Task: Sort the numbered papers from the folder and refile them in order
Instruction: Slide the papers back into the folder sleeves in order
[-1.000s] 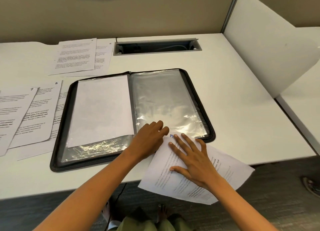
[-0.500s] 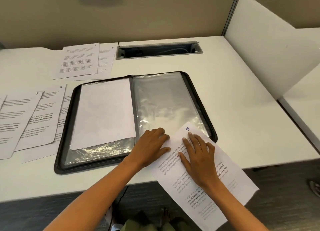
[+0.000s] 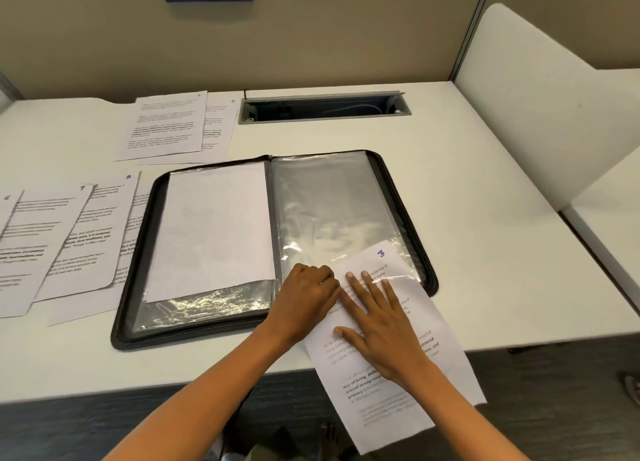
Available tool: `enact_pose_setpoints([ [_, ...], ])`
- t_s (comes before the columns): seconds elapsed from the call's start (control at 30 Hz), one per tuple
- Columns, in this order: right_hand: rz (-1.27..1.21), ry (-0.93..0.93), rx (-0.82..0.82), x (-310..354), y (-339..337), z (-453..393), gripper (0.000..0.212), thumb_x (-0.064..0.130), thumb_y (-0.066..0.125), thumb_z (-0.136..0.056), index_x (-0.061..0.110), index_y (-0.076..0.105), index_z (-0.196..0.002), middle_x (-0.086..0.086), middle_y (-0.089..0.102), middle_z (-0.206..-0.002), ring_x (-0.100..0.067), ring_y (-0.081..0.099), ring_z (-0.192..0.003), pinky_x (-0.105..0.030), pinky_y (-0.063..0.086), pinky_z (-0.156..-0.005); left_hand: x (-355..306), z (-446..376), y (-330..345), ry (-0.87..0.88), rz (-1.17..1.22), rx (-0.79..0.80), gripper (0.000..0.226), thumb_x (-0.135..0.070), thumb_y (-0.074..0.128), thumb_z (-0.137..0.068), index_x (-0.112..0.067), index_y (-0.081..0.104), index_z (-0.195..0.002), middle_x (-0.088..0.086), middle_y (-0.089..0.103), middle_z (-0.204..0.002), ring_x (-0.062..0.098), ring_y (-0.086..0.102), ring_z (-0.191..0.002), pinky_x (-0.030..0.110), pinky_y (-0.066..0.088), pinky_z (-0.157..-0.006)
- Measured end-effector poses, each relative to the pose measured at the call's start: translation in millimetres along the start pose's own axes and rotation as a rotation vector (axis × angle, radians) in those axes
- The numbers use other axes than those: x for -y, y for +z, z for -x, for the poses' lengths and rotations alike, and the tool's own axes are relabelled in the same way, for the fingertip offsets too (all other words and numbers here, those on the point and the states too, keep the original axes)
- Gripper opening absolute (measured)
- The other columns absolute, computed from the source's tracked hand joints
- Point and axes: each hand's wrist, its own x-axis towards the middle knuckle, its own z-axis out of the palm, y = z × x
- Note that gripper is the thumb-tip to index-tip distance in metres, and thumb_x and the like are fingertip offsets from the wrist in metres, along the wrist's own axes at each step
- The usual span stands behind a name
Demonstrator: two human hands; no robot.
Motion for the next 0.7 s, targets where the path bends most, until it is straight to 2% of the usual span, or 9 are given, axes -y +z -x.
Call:
enact_pose_setpoints([
  [0.13, -0.024, 0.132, 0.006, 11.5, -2.6, -15.8, 0.069, 0.064, 0.016, -0.096, 0.022, 0.027, -0.149, -0.006, 0.026, -0.156, -0.024, 0.015, -0.144, -0.047, 0.014, -0.11, -1.6, 1.4, -1.4, 0.001, -0.004, -0.004, 0.033, -0.024, 0.041, -0.091, -0.012, 0.07, -0.082, 0.001, 0.063, -0.076, 0.019, 0.057, -0.063, 0.03, 0.046, -0.063],
  [0.27, -0.065, 0.196, 0.039, 15.8, -4.6, -37.3, 0.068, 0.057, 0.007, -0.099, 0.018, 0.036, -0.146, -0.01, 0.033, -0.152, -0.03, 0.026, -0.142, -0.047, 0.013, -0.11, -2.8, 1.4, -2.5, -0.01, 0.014, 0.003, 0.032, -0.024, 0.041, -0.091, -0.013, 0.07, -0.081, -0.001, 0.064, -0.077, 0.017, 0.058, -0.065, 0.029, 0.046, -0.065],
  [0.33, -0.073, 0.184, 0.033, 14.2, -6.9, -44.3, 0.072, 0.057, -0.001, -0.098, 0.017, 0.032, -0.148, -0.011, 0.027, -0.154, -0.031, 0.025, -0.142, -0.045, 0.007, -0.112, -1.2, 1.0, -2.7, -0.023, 0.021, 0.007, 0.033, -0.025, 0.041, -0.092, -0.014, 0.069, -0.079, -0.001, 0.063, -0.076, 0.017, 0.059, -0.066, 0.03, 0.046, -0.065],
  [0.4, -0.129, 0.158, -0.005, 10.5, -6.6, -41.5, 0.08, 0.063, -0.011, -0.09, 0.02, 0.017, -0.151, -0.005, 0.007, -0.158, -0.026, 0.007, -0.147, -0.038, -0.005, -0.115, 1.1, -0.1, -3.3, -0.044, 0.027, 0.002, 0.032, -0.026, 0.041, -0.092, -0.014, 0.068, -0.079, -0.001, 0.063, -0.077, 0.017, 0.059, -0.066, 0.031, 0.046, -0.065],
  [0.43, -0.176, 0.154, -0.01, 10.1, -7.5, -35.4, 0.081, 0.065, -0.01, -0.089, 0.021, 0.015, -0.152, -0.003, 0.004, -0.158, -0.023, 0.001, -0.147, -0.036, -0.007, -0.116, 2.3, -0.6, -3.6, -0.052, 0.031, 0.0, 0.032, -0.026, 0.041, -0.092, -0.014, 0.068, -0.079, -0.001, 0.064, -0.078, 0.017, 0.059, -0.067, 0.031, 0.046, -0.065],
  [0.47, -0.204, 0.149, -0.046, 10.9, -9.0, -27.7, 0.075, 0.063, -0.002, -0.092, 0.021, 0.017, -0.151, -0.003, 0.01, -0.158, -0.021, 0.003, -0.147, -0.035, -0.004, -0.117, 3.7, -1.0, -4.5, -0.058, 0.036, -0.003, 0.032, -0.027, 0.042, -0.092, -0.014, 0.068, -0.08, -0.001, 0.064, -0.079, 0.017, 0.059, -0.067, 0.031, 0.047, -0.065],
  [0.53, -0.195, 0.129, -0.076, 13.0, -10.8, -8.0, 0.059, 0.054, 0.015, -0.099, 0.023, 0.022, -0.149, -0.004, 0.027, -0.155, -0.02, 0.015, -0.144, -0.036, 0.008, -0.115, 5.1, -1.2, -5.5, -0.061, 0.061, -0.008, 0.031, -0.027, 0.042, -0.092, -0.013, 0.068, -0.082, 0.0, 0.064, -0.081, 0.017, 0.059, -0.068, 0.032, 0.048, -0.065],
  [0.57, -0.164, 0.108, -0.075, 14.0, -8.2, -0.2, 0.056, 0.051, 0.019, -0.1, 0.025, 0.022, -0.15, -0.005, 0.029, -0.154, -0.021, 0.017, -0.144, -0.038, 0.011, -0.115, 5.5, -1.2, -5.7, -0.06, 0.07, -0.01, 0.031, -0.027, 0.042, -0.092, -0.012, 0.068, -0.082, 0.001, 0.064, -0.082, 0.018, 0.06, -0.069, 0.032, 0.048, -0.065],
  [0.7, -0.049, 0.085, -0.043, 9.0, 1.7, -1.4, 0.059, 0.051, 0.021, -0.1, 0.025, 0.018, -0.152, -0.004, 0.016, -0.159, -0.023, 0.008, -0.146, -0.045, 0.01, -0.114, 2.6, -1.5, -2.8, -0.031, 0.062, -0.022, 0.032, -0.027, 0.042, -0.09, -0.011, 0.069, -0.082, 0.002, 0.065, -0.084, 0.018, 0.06, -0.07, 0.03, 0.048, -0.065],
])
